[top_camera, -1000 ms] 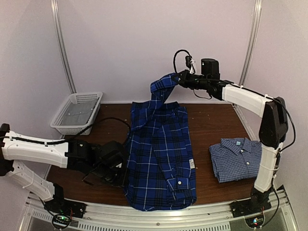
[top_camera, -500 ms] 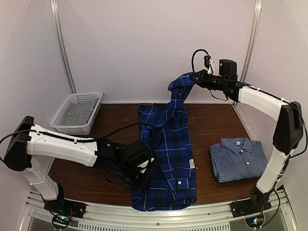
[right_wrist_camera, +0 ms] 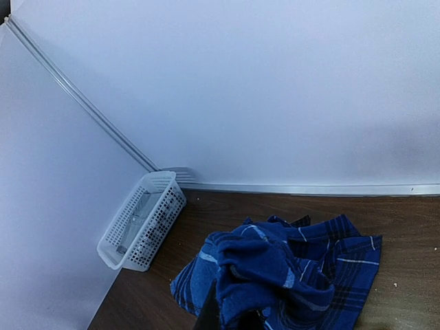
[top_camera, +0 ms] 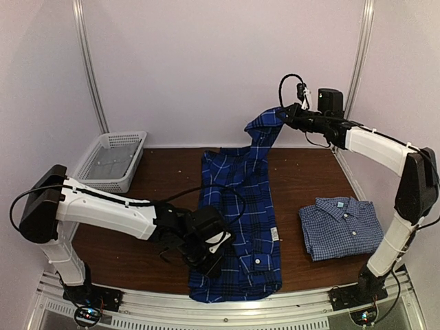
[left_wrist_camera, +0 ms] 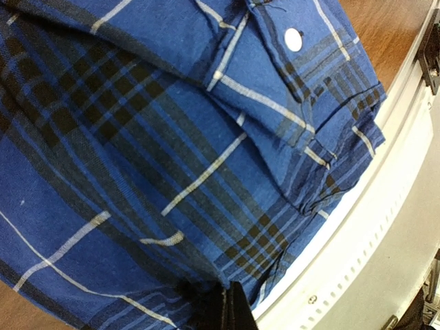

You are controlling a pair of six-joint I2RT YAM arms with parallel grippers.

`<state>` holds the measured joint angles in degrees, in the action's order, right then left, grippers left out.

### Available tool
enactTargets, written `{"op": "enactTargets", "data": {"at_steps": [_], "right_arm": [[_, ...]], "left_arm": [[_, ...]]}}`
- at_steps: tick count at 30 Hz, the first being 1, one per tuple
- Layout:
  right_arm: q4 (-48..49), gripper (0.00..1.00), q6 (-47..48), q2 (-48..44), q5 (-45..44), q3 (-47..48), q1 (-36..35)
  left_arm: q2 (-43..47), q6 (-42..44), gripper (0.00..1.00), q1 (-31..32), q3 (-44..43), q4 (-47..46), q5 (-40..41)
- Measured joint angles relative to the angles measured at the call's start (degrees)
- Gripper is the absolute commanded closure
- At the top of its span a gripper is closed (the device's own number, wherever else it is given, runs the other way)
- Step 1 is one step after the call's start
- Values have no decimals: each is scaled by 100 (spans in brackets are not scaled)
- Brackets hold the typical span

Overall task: Fold and stack the long sleeve shirts
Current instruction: Fold the 1/3-folded shirt at the center of the board.

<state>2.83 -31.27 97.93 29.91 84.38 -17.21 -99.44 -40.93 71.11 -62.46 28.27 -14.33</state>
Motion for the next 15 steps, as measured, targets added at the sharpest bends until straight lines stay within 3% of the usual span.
{"op": "enactTargets", "data": {"at_steps": [11,15], "right_arm": [[118,100,52,-494,-177,-518,37],[127,100,85,-514,-195,-680,74]], "left_arm": [[-66,9,96,0,0,-175,-144],[-83,42,82,0,24,-188,-210]]}}
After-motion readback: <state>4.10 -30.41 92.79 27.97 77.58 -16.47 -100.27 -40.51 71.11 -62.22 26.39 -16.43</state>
